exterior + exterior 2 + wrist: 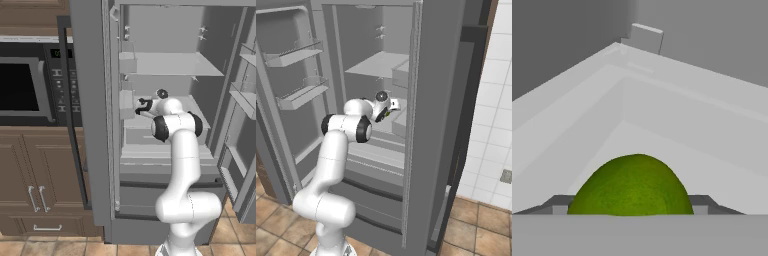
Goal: Take the cheese, chicken drumstick, and lime from the fridge and place them on the plate on the dining counter to create an appetizer plate.
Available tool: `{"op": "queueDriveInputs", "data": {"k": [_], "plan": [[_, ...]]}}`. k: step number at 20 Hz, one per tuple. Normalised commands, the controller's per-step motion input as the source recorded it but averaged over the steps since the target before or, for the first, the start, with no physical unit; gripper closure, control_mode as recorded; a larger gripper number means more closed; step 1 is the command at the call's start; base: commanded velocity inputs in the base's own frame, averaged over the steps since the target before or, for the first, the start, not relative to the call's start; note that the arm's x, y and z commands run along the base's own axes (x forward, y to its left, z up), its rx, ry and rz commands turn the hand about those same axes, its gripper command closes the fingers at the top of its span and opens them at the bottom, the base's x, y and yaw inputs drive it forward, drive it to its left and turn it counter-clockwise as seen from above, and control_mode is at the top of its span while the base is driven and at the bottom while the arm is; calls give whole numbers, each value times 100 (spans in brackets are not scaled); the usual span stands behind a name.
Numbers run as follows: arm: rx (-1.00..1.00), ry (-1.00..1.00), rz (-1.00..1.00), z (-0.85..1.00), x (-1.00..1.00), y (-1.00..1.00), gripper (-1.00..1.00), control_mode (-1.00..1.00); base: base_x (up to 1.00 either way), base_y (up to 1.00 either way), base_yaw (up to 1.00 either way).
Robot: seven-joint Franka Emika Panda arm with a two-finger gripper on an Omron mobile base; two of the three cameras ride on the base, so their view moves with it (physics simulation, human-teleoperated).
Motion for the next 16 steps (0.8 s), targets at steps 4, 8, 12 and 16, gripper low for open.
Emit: {"op": "queueDriveInputs", "data": {"k": [4,8,12,16], "plan": [[-2,0,0,-57,-14,0,100,-100,0,0,0],[-3,0,0,-56,-46,0,100,-100,0,0,0],[-1,0,0,-29,-84,0,100,-100,0,0,0],[0,0,0,-3,-100,0,100,-100,0,0,0]]}}
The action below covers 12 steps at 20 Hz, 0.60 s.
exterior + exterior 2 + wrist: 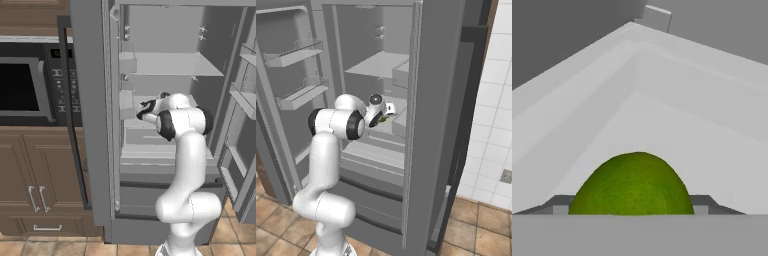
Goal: Take the cheese, chicken drumstick, and lime from the fridge and place them on the plate on the dining counter to create an appetizer plate.
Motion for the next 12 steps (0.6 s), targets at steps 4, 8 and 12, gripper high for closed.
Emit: {"op": "queueDriveInputs", "data": {"k": [4,8,12], "plan": [[0,-3,0,0,-100,0,100,-100,0,0,0],[0,-16,0,0,-100,-2,100,-100,0,0,0],[0,-12,0,32,-100,-36,100,-100,0,0,0]]}}
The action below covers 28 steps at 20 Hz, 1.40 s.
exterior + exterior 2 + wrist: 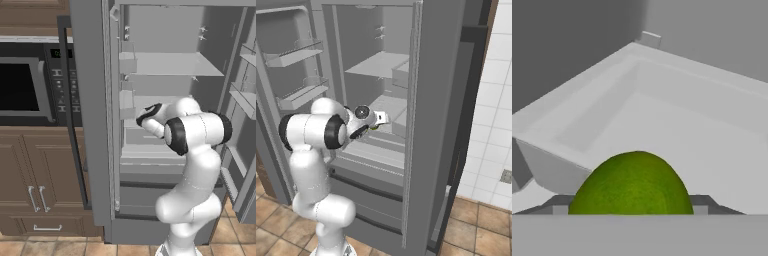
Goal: Take the cheese, chicken drumstick, and lime from the fridge and place them on the plate on the dining counter to create an appetizer plate.
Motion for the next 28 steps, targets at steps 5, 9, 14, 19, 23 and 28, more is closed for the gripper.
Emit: {"op": "queueDriveInputs", "data": {"k": [5,9,14,19,23,28], "plan": [[0,0,0,62,-100,-61,100,-100,0,0,0],[0,-1,0,58,-99,-43,100,-100,0,0,0],[0,0,0,89,-86,-15,100,-100,0,0,0],[0,6,0,100,-85,-7,100,-100,0,0,0],[0,14,0,100,-88,-11,100,-100,0,0,0],[0,26,0,100,-97,-19,100,-100,0,0,0]]}}
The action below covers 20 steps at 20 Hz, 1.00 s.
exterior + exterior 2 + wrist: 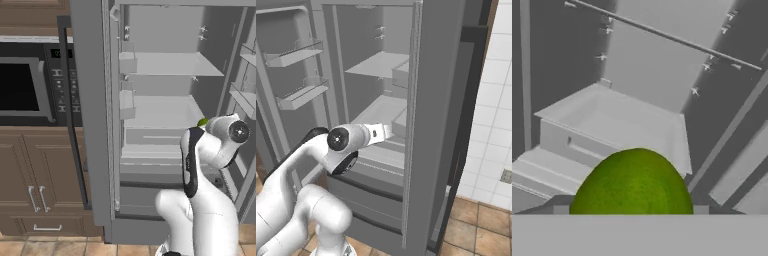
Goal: Take the cheese, chicken drumstick, and lime from the fridge and place them on the plate on the dining counter to create an appetizer plate.
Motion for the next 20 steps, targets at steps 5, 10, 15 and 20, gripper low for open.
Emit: {"op": "queueDriveInputs", "data": {"k": [5,10,15,20], "plan": [[0,42,0,54,-99,0,100,-100,0,0,0],[0,44,5,5,-77,35,100,-100,0,0,0],[-3,10,13,-17,-40,70,100,-100,0,0,0],[-2,0,11,28,-44,37,100,-100,0,0,0]]}}
